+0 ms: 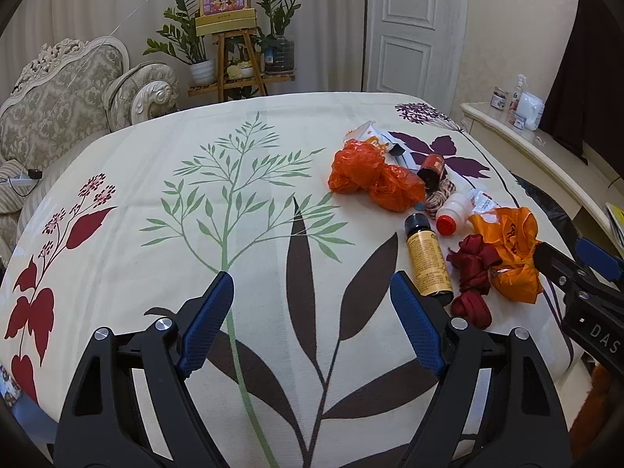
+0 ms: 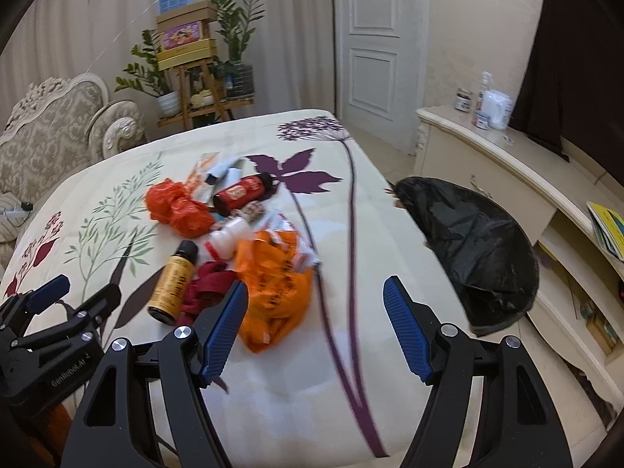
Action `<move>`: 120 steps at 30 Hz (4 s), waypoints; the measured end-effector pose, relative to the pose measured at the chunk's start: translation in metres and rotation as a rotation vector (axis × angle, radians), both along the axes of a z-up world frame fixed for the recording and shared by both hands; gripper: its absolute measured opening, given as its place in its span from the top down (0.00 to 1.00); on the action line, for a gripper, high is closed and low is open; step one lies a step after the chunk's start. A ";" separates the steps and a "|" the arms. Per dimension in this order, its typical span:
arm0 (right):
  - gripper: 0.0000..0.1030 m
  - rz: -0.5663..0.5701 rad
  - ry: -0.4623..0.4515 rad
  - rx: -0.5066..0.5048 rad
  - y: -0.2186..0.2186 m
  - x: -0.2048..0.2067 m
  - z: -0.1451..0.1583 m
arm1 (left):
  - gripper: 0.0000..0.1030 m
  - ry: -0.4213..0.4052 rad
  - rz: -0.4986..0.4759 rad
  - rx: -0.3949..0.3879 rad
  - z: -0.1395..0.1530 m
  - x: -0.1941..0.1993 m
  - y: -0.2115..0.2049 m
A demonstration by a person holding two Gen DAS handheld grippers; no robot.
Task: Collect trash
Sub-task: 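Grasp the gold-labelled bottle with the left tool while the right tool grasps the orange bag, then carry the orange bag to the black bin and open the right tool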
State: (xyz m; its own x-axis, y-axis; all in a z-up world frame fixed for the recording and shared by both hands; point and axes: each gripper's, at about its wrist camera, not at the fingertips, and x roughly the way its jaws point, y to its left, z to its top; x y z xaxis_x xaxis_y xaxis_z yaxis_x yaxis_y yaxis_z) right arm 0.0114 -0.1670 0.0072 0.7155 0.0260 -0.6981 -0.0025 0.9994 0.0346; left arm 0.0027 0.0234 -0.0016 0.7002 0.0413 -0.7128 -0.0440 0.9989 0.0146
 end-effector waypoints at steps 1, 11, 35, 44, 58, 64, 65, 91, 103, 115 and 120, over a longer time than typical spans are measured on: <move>0.32 0.008 0.001 -0.004 0.004 0.002 -0.001 | 0.22 0.003 -0.001 -0.003 0.000 0.000 0.001; 0.56 0.044 0.054 0.020 0.014 0.017 -0.019 | 0.25 0.024 -0.018 -0.029 -0.001 0.007 0.000; 0.59 0.026 0.007 0.050 -0.020 0.004 -0.002 | 0.24 0.082 -0.128 -0.071 -0.004 0.039 -0.042; 0.41 0.056 0.081 0.073 -0.014 0.017 -0.020 | 0.25 0.121 -0.115 -0.107 -0.011 0.043 -0.031; 0.53 0.058 0.100 0.066 -0.011 0.029 -0.025 | 0.51 0.162 -0.175 -0.095 -0.016 0.059 -0.039; 0.57 0.070 0.089 0.061 -0.008 0.026 -0.022 | 0.76 0.153 -0.183 -0.080 -0.017 0.058 -0.038; 0.57 0.071 0.085 0.060 -0.008 0.026 -0.021 | 0.78 0.153 -0.183 -0.081 -0.016 0.057 -0.037; 0.58 -0.202 -0.022 -0.010 -0.127 0.037 0.006 | 0.78 0.027 -0.379 -0.121 0.029 0.063 -0.144; 0.58 -0.267 0.016 -0.013 -0.187 0.069 -0.019 | 0.78 0.076 -0.444 -0.079 0.010 0.117 -0.238; 0.56 -0.321 0.041 0.013 -0.223 0.092 -0.039 | 0.77 0.103 -0.464 -0.027 -0.004 0.145 -0.286; 0.47 -0.347 0.046 0.022 -0.227 0.093 -0.040 | 0.44 0.088 -0.455 -0.028 -0.004 0.145 -0.286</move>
